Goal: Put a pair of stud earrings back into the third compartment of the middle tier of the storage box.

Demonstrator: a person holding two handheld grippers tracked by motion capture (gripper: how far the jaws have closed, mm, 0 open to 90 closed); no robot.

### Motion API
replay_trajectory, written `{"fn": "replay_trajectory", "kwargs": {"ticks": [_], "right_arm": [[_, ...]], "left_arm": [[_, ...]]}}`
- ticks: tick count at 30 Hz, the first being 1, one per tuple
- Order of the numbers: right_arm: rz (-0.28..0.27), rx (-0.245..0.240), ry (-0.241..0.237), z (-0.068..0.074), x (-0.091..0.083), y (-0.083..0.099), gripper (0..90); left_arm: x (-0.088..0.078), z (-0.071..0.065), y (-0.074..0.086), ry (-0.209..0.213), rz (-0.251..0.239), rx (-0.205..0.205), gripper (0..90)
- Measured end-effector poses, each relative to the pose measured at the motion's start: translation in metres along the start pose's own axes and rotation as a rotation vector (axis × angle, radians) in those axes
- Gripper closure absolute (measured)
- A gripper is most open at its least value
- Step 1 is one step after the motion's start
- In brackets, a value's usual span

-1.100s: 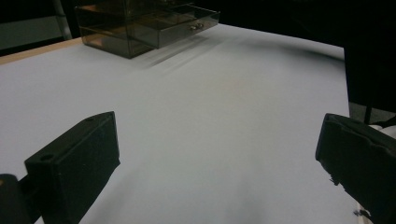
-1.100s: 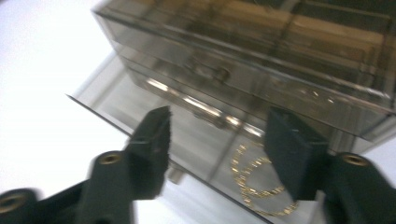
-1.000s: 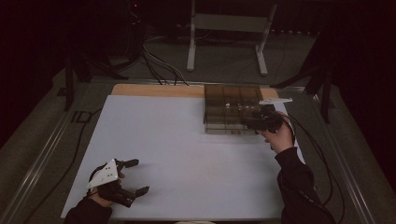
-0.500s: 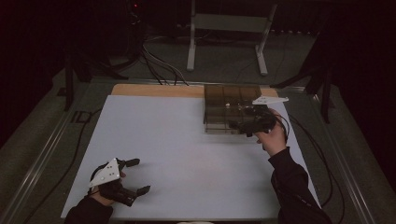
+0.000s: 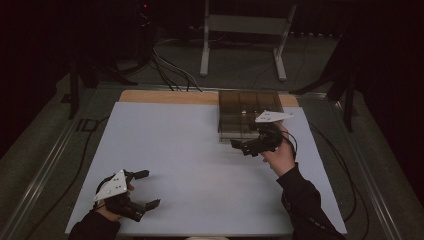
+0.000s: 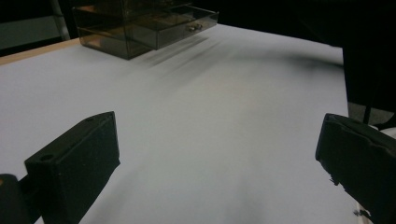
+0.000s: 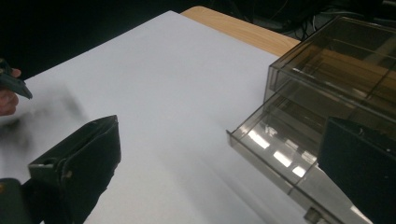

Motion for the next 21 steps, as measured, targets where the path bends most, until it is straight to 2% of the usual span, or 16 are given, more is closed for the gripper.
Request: {"fn": "replay_trajectory", "kwargs": {"ticks": [7,21], "right_arm": [[0.018,0.004,-0.041,0.018,0.009,0.024,0.0],[0.039,-0.009,-0.058,0.028,0.017,0.077,0.0]], "left_arm": [[0.000,-0.001,0.000,0.001,-0.001,0.001,0.6],[-0.002,-0.002,-0.001,0.003,-0.004,0.003,0.6]]}}
Point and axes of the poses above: each handheld gripper's, and its own axes: x roughly forward along the jaws, y roughly out of its underside, z roughly to its left, the point moved 6 cm from there along x, roughly forward along the jaws, and after that the axes turned 4 degrees about -y, right-handed, at the moved point
